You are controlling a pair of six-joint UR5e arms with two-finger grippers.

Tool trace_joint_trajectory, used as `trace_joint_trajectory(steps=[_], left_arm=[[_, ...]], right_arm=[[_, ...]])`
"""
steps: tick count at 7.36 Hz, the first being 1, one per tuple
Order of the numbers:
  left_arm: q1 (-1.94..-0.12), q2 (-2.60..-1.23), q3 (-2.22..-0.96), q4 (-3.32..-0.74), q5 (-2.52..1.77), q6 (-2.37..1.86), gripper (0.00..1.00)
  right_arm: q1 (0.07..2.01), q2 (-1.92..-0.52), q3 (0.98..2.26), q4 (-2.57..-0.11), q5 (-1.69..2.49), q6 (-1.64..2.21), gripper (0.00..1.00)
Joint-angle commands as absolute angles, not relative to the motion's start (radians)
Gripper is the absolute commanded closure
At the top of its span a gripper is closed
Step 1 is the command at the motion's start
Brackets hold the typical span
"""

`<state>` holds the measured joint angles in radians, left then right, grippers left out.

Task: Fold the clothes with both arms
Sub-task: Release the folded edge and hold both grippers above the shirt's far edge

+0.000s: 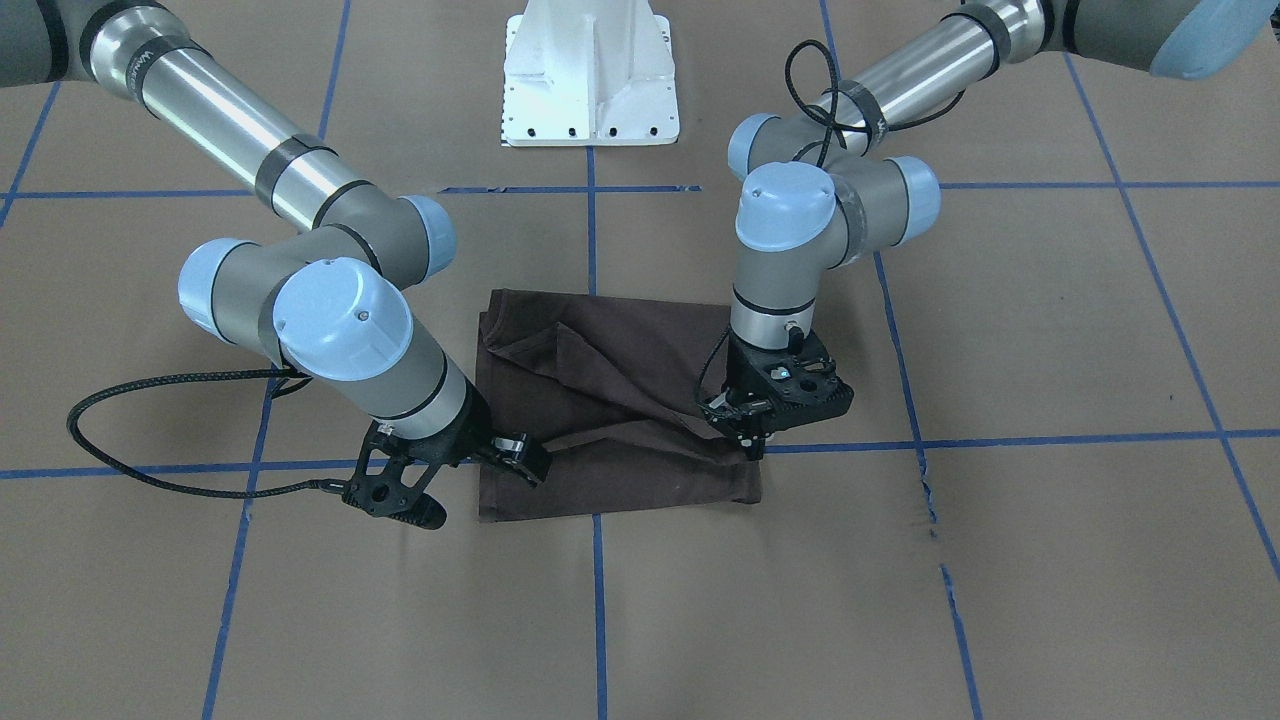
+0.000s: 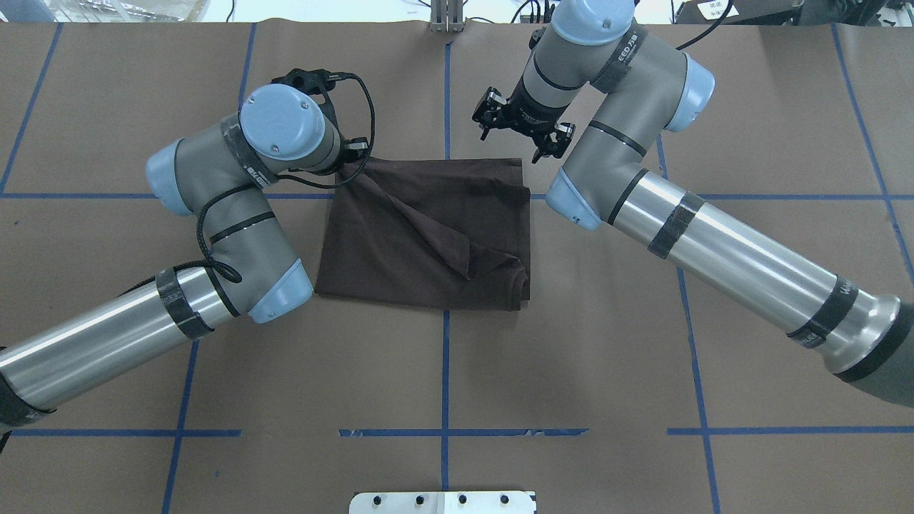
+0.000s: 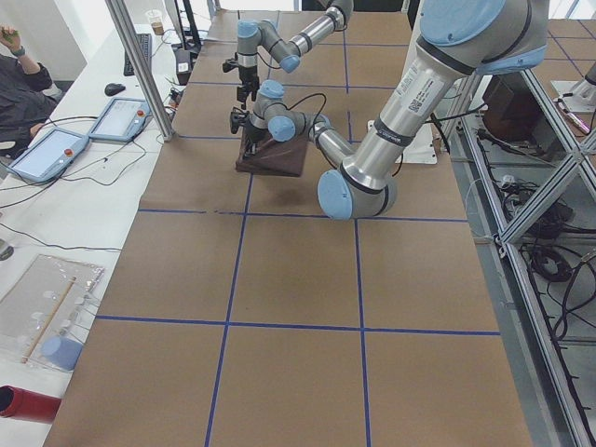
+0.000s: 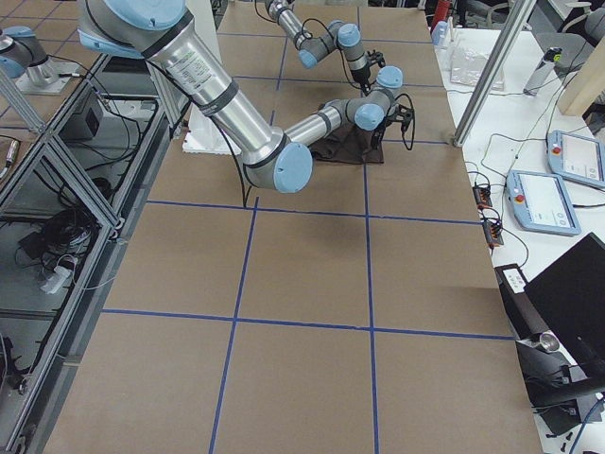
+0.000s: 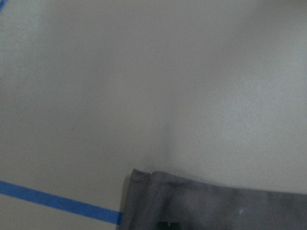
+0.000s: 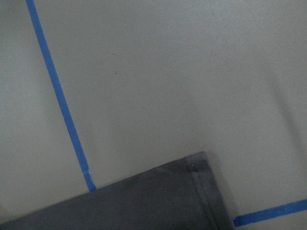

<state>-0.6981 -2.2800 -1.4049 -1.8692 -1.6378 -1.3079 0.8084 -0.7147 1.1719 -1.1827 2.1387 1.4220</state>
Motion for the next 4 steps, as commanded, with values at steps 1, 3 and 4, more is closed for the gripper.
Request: trace_joint_trajectory(steps=[1,3,4], left_arm=[[-0.749,-2.281,-1.346,-1.885,-1.637,-1.244,1.0],[-0.749,-2.287,-1.319,-1.893,-1.635,-1.238,0.59],[-0.749,-2.292,-1.287,-1.942,-1.634,-1.229,0.01]], right_arm=[[0.808,-0.715,1.172,-1.183,2.14,1.422,0.0],[0.808,-0.73,1.198,-1.183,2.141,1.422,0.0],[0.805,-0.751,1.233,-1.183,2.134,1.422,0.0]])
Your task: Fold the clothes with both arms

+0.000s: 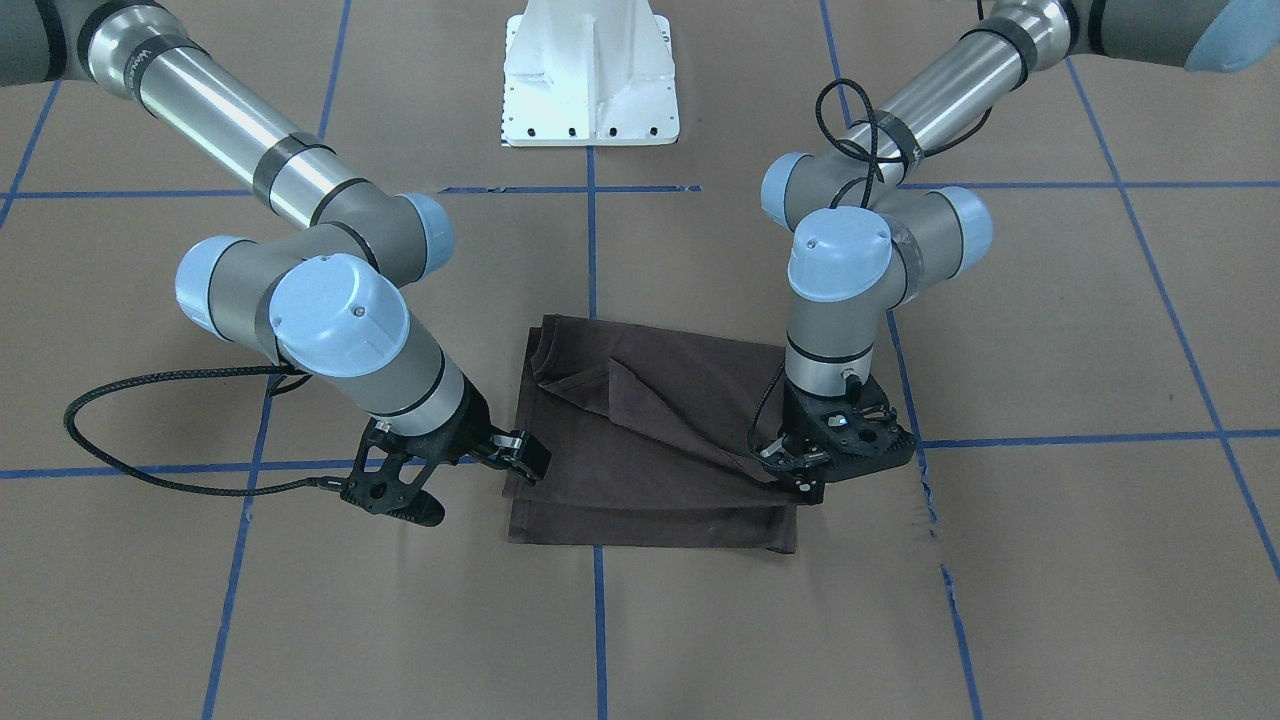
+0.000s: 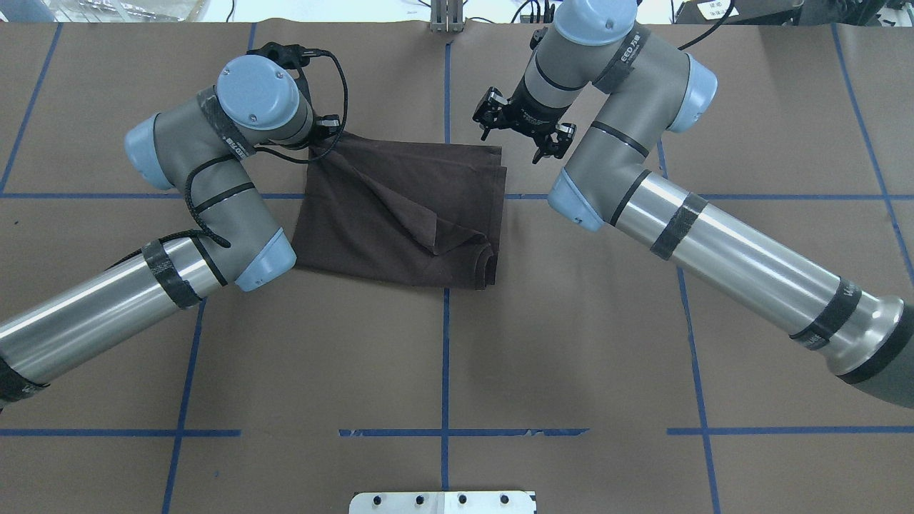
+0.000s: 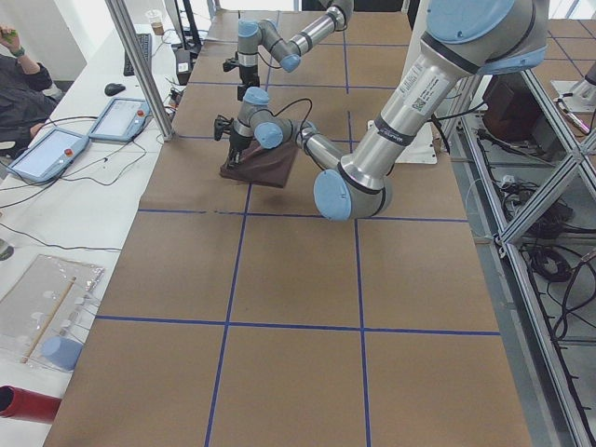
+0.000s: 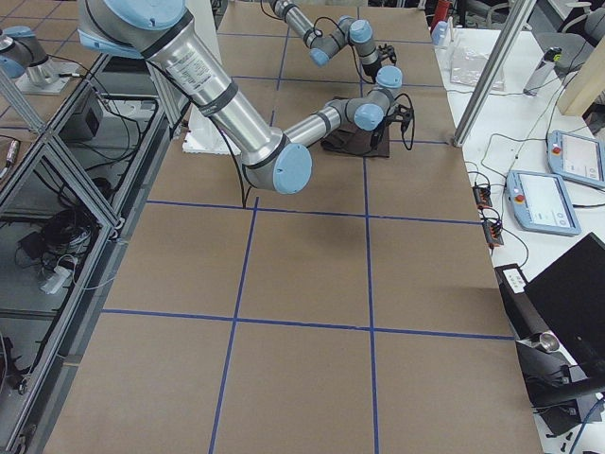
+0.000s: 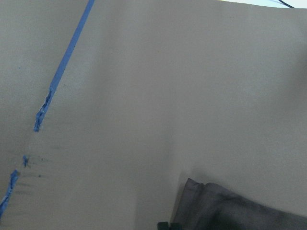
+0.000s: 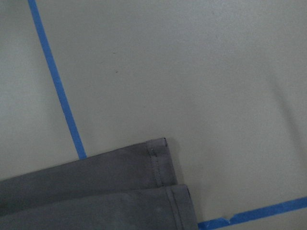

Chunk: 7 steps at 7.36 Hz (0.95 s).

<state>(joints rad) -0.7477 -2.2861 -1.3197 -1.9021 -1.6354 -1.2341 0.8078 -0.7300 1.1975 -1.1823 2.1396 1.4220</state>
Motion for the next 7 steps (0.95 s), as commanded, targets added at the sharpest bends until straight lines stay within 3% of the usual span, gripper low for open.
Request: trace_joint_trajectory(steps=[1,3,7], left_arm=[[-0.762,-2.296,-1.287,-1.959,-1.635,-1.226,0.0],[-0.773,-2.301,-1.302,-1.95,-1.649,-1.181,0.0],[-0.819,-2.201,-1.465,-1.931,-1.704,-1.137,0.0]], right_arm=[[0.773,-0.756,1.264,-1.181,2.097,1.411,0.0],[0.668,-0.758,1.325,-1.19,1.937,1.358,0.0],[0.465,-0.741,1.376,-1.215,1.654,1.152,0.03]])
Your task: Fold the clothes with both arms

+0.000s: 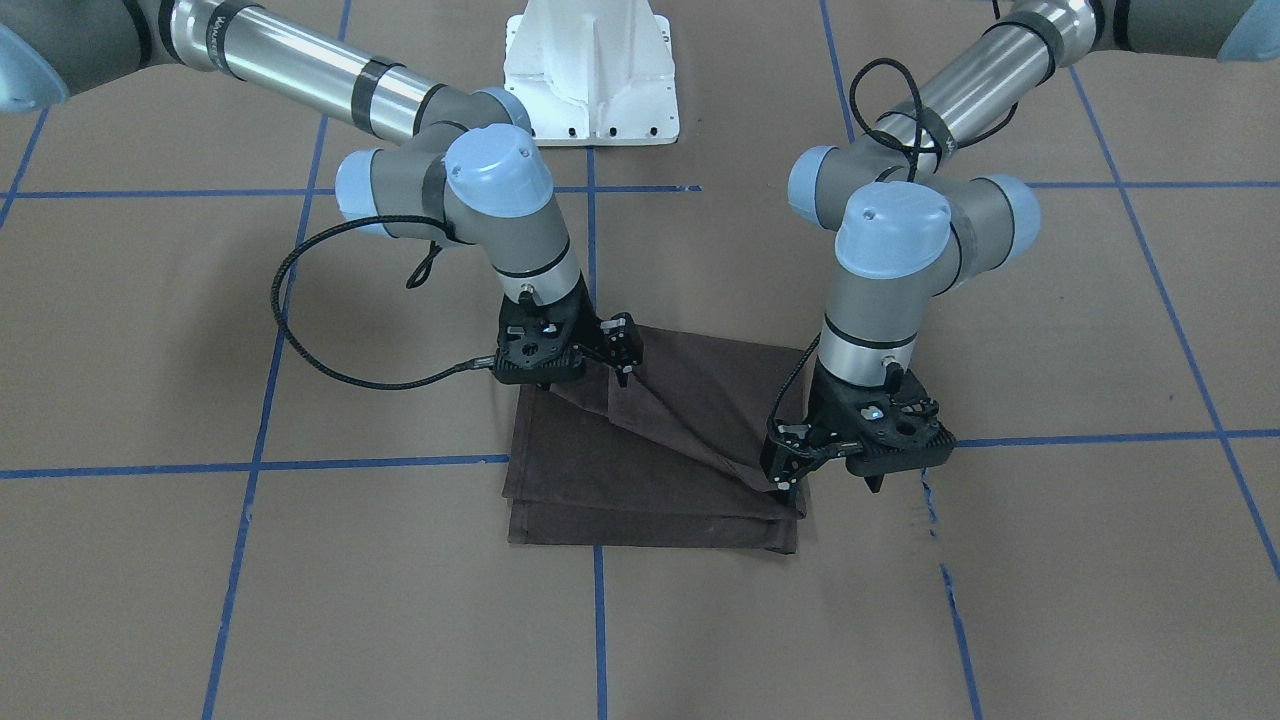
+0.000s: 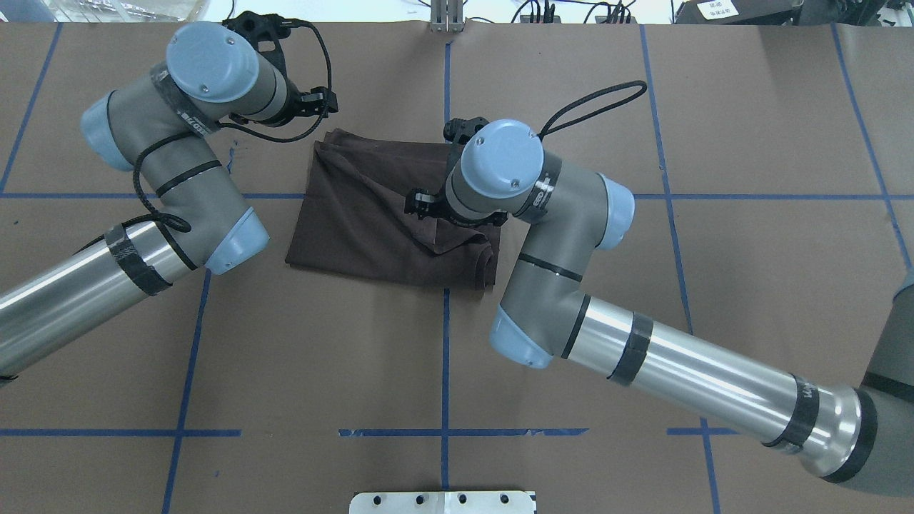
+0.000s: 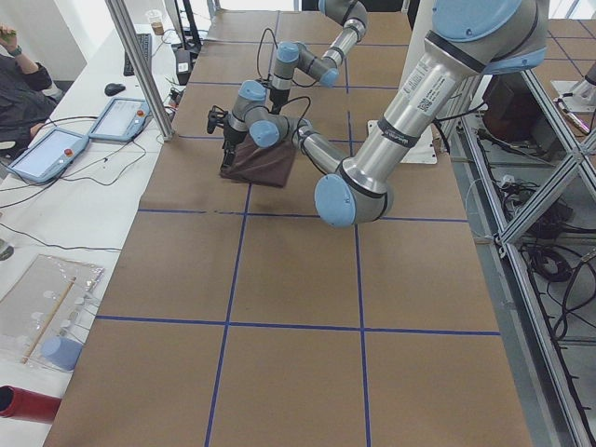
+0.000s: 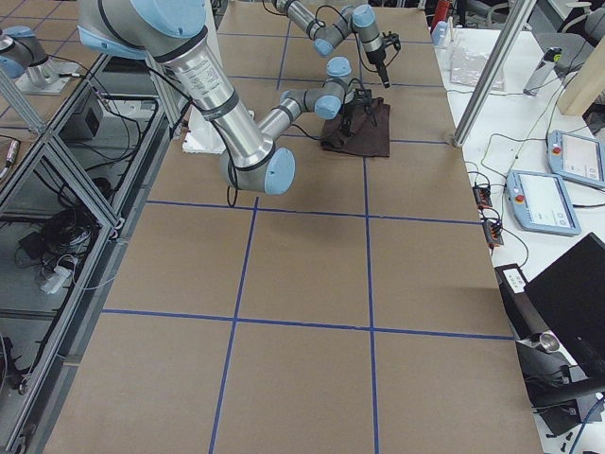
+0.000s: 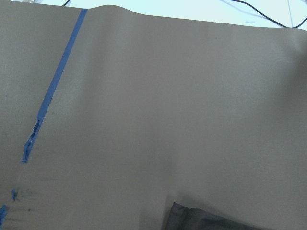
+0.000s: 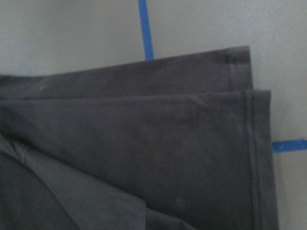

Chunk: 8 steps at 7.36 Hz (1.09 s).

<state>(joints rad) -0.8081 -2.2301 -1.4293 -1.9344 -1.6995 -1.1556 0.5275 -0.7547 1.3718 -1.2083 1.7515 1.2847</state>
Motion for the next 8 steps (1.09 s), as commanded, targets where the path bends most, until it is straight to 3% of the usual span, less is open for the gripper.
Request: trace_joint_trajectory(steps=[1,3,4,8], left_arm=[[-0.819,-2.201,-1.465,-1.928,-1.706,-1.135,0.0],[-0.819,-2.2,-1.465,-1.928,-1.706,-1.135,0.0],[-0.819,-2.197,-1.465,-1.928,-1.706,-1.135,0.0],[-0.819,-2.192,-1.465,-1.928,-1.706,-1.135,0.0]], right_arm=[[0.459,-0.738,1.371,-1.213,1.641,1.05,0.08],[0.459,-0.735,1.365,-1.215,1.631,0.997,0.32],[0.459,-0.729,1.361,-1.232,1.591,0.959,0.38],[0.449,-0.676,1.293,-1.278,1.54,0.905,0.47]])
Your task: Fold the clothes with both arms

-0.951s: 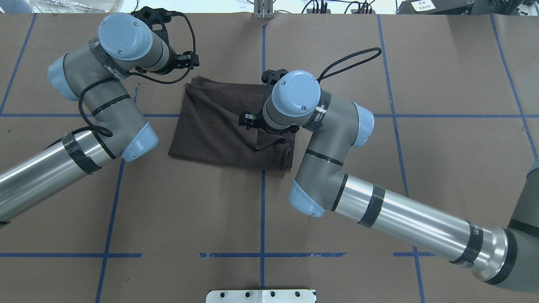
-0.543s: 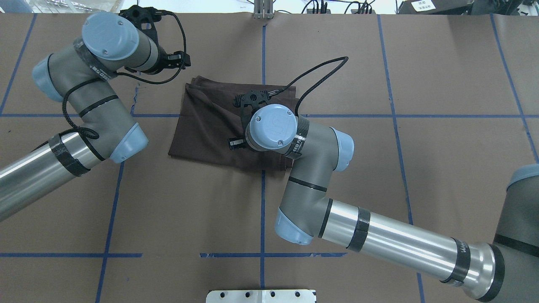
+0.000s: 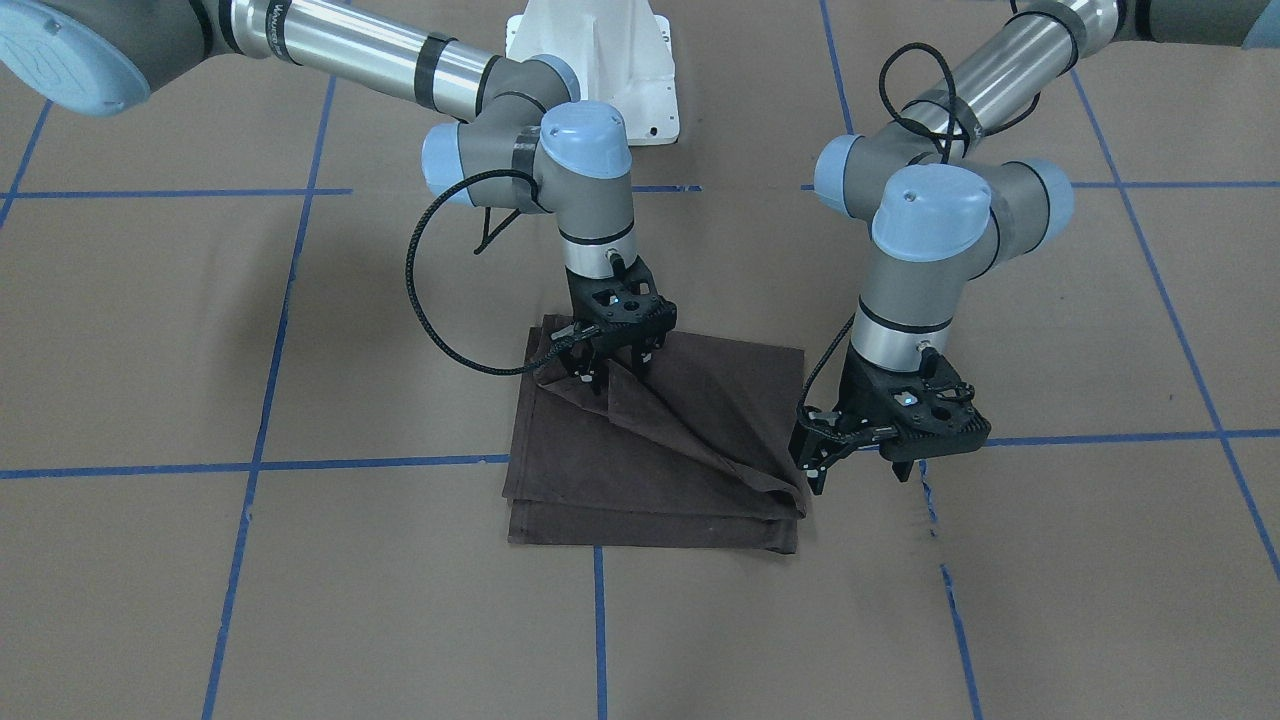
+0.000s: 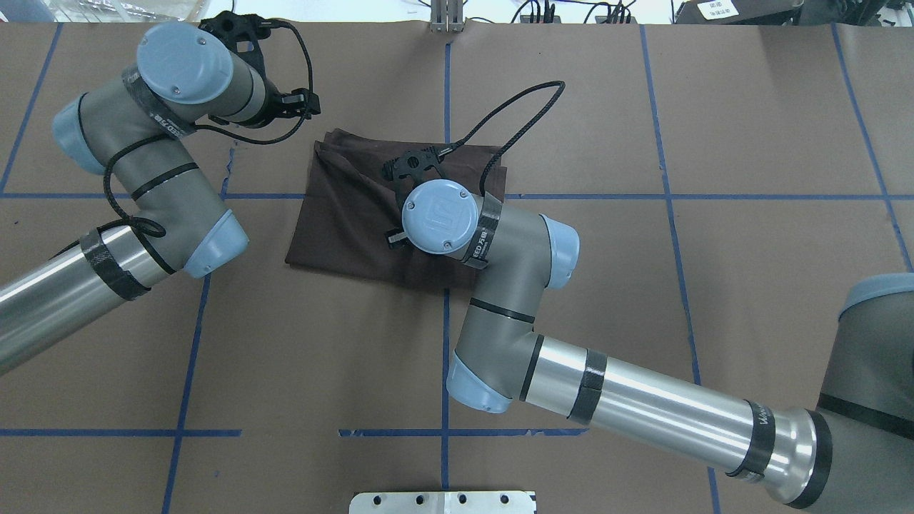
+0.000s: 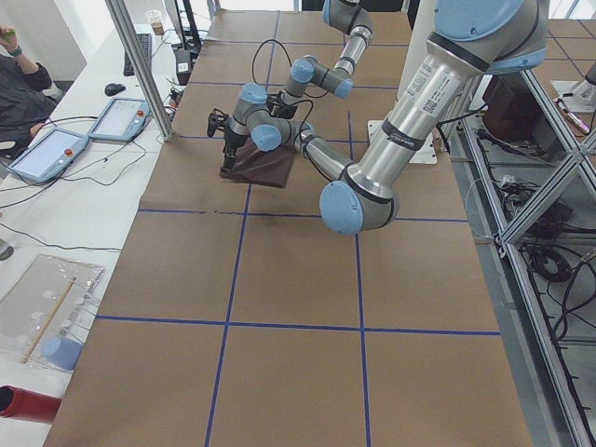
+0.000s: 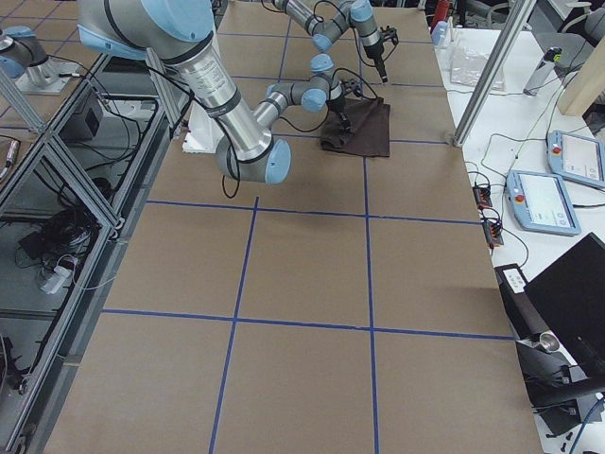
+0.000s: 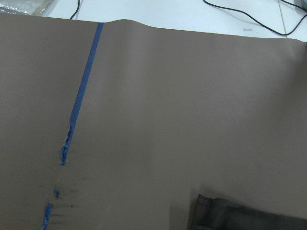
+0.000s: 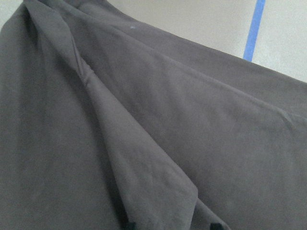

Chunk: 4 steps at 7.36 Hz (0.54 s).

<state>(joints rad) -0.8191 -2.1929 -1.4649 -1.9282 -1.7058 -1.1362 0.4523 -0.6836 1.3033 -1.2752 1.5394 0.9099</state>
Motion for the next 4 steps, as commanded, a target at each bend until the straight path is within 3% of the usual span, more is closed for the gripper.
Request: trace_joint_trajectory(steps=[1,2,4], left_arm=[[-0.819,-2.194,-1.465,-1.928,-1.706,-1.135,0.0],[-0.819,-2.194,-1.465,-1.928,-1.706,-1.135,0.0],[-0.819,-2.194,-1.465,-1.928,-1.706,-1.135,0.0]], right_arm=[[0.448,-0.678,1.293,-1.279,1.543,0.905,0.49],[0.443,-0.68,1.293,-1.279,1.545,0.905,0.56],[0.44,-0.68,1.292,-1.279,1.545,0.905,1.0]])
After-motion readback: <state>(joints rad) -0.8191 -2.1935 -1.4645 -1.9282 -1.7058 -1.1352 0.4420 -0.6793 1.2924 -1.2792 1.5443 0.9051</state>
